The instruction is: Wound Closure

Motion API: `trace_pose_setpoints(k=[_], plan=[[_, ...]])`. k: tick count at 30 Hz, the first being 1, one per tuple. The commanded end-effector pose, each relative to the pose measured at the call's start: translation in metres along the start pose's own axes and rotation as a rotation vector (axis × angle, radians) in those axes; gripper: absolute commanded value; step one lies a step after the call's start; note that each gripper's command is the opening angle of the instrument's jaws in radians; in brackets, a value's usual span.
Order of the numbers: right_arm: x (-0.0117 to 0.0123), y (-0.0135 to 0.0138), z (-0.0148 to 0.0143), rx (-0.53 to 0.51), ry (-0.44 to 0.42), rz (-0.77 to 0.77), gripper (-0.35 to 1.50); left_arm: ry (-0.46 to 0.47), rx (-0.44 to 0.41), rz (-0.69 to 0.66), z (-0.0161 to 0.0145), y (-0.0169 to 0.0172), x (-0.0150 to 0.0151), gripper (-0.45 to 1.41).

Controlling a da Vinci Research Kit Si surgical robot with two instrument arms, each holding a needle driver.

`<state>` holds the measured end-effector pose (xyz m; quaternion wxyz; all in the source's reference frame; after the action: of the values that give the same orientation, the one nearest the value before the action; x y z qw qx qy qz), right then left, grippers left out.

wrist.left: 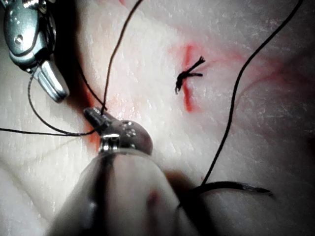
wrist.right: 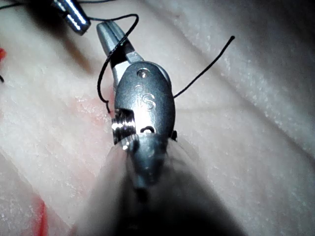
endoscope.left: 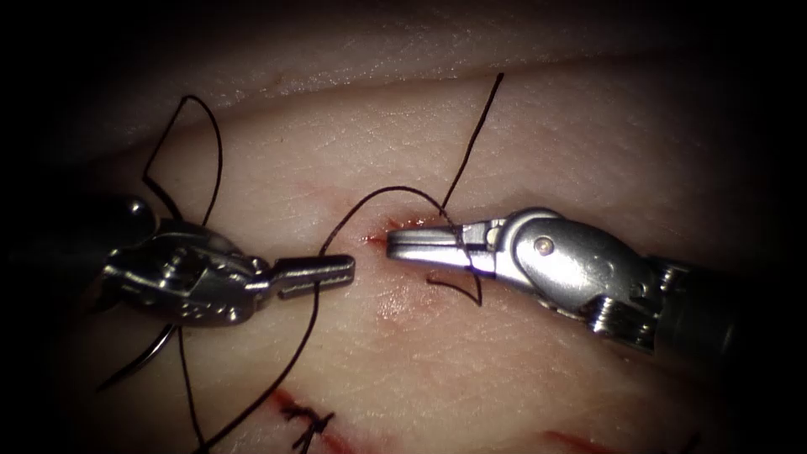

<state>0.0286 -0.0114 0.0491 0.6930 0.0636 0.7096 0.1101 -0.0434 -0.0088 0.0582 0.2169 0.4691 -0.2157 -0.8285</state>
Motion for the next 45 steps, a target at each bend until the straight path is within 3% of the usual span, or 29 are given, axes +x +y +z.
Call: trace_pose_setpoints(k=[1,5,7,17,18,19,20,21,22,23,24,25,27,29,32,40,43,45], plan=[[-0.0005,0.0003,0.0013,-0.002,0.004,-0.003,-0.35,0.008,0.004,0.001,0.0013,0.0,0.0001,-0.45],[-0.0005,0.0004,0.0014,-0.032,0.027,0.001,-0.35,0.011,0.002,0.002,0.0016,0.0002,0.0005,-0.45],[-0.0001,0.0009,0.0014,-0.105,0.058,0.015,-0.35,0.009,-0.001,0.005,0.0017,0.0004,0.0005,-0.45],[0.0,0.0007,0.0038,-0.217,0.005,0.045,-0.35,0.04,-0.018,-0.003,0.0025,0.0,0.0025,-0.45],[-0.0001,0.0009,0.0039,-0.231,-0.004,0.046,-0.28,0.051,-0.03,0.008,0.0026,-0.0001,0.0028,-0.45],[-0.0002,0.0012,0.0042,-0.248,-0.015,0.046,-0.08,0.062,-0.047,0.018,0.0029,-0.0003,0.0032,-0.45],[-0.0002,0.0012,0.0042,-0.248,-0.015,0.046,-0.08,0.062,-0.047,0.018,0.0029,-0.0003,0.0032,-0.45],[-0.0004,0.0016,0.0044,-0.273,-0.033,0.046,0.39,0.076,-0.058,0.028,0.0031,-0.0006,0.0037,-0.45],[-0.0005,0.0018,0.0045,-0.281,-0.042,0.046,0.61,0.079,-0.064,0.034,0.0032,-0.0007,0.0039,-0.45],[-0.0005,0.0018,0.0045,-0.281,-0.042,0.046,0.61,0.079,-0.064,0.034,0.0032,-0.0007,0.0039,-0.45],[-0.0008,0.0022,0.0046,-0.275,-0.081,0.044,0.88,0.088,-0.081,0.044,0.0032,-0.001,0.0044,-0.45],[-0.001,0.0023,0.0046,-0.27,-0.102,0.049,0.93,0.095,-0.084,0.049,0.0031,-0.0012,0.0046,-0.45],[-0.0013,0.0024,0.0046,-0.261,-0.129,0.047,0.93,0.104,-0.088,0.054,0.0029,-0.0014,0.0049,-0.45],[-0.0024,0.0023,0.0044,-0.228,-0.219,0.037,0.94,0.143,-0.108,0.069,0.0023,-0.0025,0.0055,-0.45],[-0.0038,0.0016,0.0045,-0.174,-0.289,0.021,0.94,0.19,-0.125,0.066,0.0019,-0.0036,0.0055,-0.45],[-0.0061,-0.0005,0.0047,-0.005,-0.329,0.02,0.81,0.245,-0.159,0.068,0.0019,-0.0058,0.0038,-0.45],[-0.0067,-0.0015,0.0049,0.069,-0.323,0.034,0.61,0.257,-0.16,0.066,0.0018,-0.0066,0.0029,-0.45],[-0.007,-0.002,0.005,0.094,-0.326,0.032,0.59,0.264,-0.162,0.064,0.0018,-0.0071,0.0022,-0.45]])
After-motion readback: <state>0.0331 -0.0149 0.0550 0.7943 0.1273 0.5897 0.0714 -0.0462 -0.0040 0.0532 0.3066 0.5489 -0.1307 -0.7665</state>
